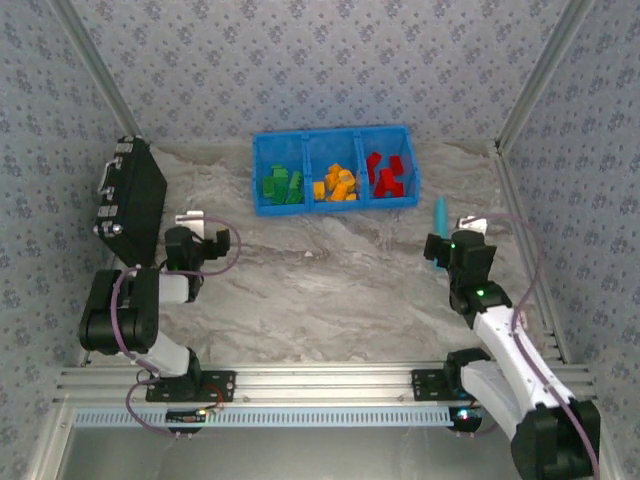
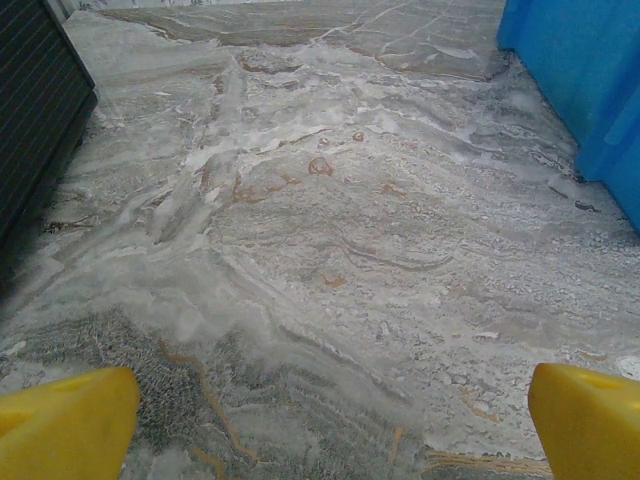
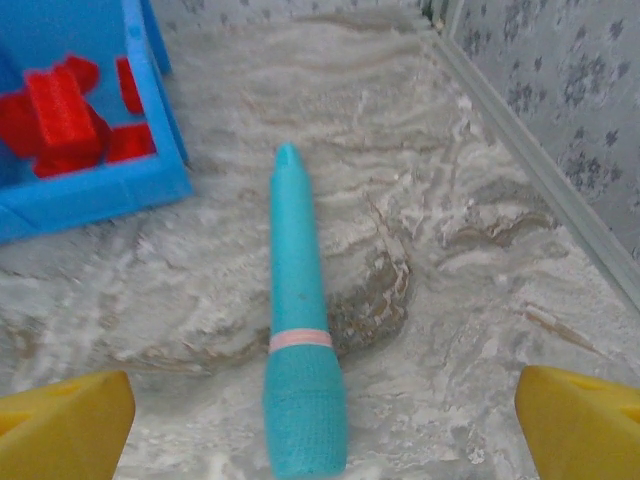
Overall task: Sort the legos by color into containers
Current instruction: Reset both arms
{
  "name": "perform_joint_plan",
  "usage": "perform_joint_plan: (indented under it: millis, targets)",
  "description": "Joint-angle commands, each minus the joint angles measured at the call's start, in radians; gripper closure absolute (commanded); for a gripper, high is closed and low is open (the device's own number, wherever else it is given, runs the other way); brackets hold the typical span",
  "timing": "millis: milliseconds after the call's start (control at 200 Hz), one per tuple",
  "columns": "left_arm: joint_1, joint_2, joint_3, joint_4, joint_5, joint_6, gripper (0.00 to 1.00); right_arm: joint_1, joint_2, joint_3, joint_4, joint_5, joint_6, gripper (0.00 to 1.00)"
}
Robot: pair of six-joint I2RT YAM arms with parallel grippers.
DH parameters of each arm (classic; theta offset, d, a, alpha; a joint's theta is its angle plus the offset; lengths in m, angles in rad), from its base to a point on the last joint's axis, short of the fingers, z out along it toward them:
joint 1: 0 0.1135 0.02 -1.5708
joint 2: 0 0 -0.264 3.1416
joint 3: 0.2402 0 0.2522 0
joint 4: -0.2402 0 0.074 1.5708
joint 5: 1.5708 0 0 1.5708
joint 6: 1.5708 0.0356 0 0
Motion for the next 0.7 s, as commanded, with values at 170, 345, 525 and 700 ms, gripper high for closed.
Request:
perform_joint_plan:
  millis: [170,345,525,700]
  targets:
    - [0.009,0.001,0.011,0.035,0.016,-0.004,0.00,-0.189,0.229,-0.161,0.600,-0.309,-0.206,0.00]
    - [0.010,0.001,0.012,0.033,0.018,-0.006,0.00,-0.176,0.394,-0.130,0.664,-0.377,-0.244,0.00]
    - [0.012,0.002,0.012,0.032,0.019,-0.007,0.00,-0.192,0.524,-0.083,0.764,-0.388,-0.229,0.00]
    - [0.014,0.002,0.015,0.029,0.024,-0.009,0.00,-0.158,0.639,-0.071,0.850,-0.365,-0.259,0.00]
